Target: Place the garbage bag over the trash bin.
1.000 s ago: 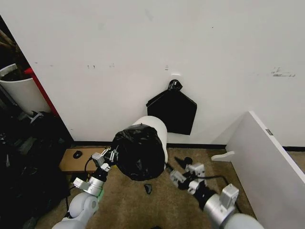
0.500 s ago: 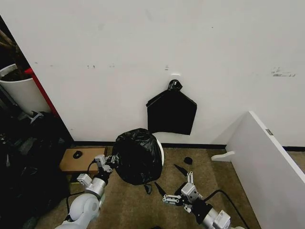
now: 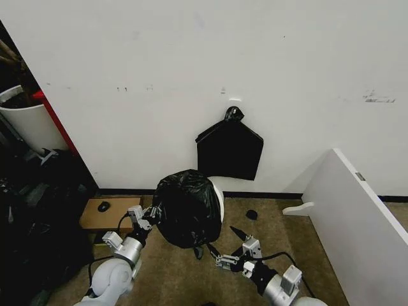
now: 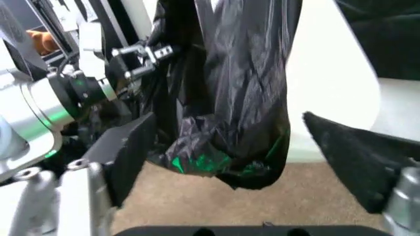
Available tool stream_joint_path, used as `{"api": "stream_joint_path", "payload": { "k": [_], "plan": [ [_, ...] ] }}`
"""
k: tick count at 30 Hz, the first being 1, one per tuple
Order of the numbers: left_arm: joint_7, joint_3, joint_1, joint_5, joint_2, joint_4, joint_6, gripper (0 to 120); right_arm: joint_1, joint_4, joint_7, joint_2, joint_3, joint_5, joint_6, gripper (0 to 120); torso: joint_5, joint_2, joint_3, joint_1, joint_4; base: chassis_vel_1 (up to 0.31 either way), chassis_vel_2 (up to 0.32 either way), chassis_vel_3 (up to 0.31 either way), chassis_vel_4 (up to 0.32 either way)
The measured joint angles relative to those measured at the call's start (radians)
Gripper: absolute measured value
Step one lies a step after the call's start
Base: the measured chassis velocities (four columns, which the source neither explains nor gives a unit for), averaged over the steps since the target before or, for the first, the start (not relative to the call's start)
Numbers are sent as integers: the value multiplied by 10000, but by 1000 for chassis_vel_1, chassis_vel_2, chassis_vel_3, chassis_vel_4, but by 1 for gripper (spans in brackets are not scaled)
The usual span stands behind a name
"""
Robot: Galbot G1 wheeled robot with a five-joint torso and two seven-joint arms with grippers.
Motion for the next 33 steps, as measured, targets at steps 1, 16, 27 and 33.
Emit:
{"api": "stream_joint_path", "payload": {
  "k": [1,16,27,33],
  "plan": [
    [90,-1,25,-29,11,-56,-23,0,47,-23,-168,27,1,665,-120,79,0,0,0,0,-1,0,0,0,0],
    [441,-23,293,-136,83,-656,-223,0,463,-627,-1110,305,154,1692,-446,27,1,0,0,0,0,0,0,0,0],
    [545,-8,314,142,28,-517,-277,0,367,-631,-1134,222,360,1532,12,2,0,0,0,0,0,0,0,0,0],
    [557,-7,370,435,-8,-358,-328,0,299,-644,-1174,202,399,1491,156,1,1,0,0,0,0,0,0,0,0]
  ]
}}
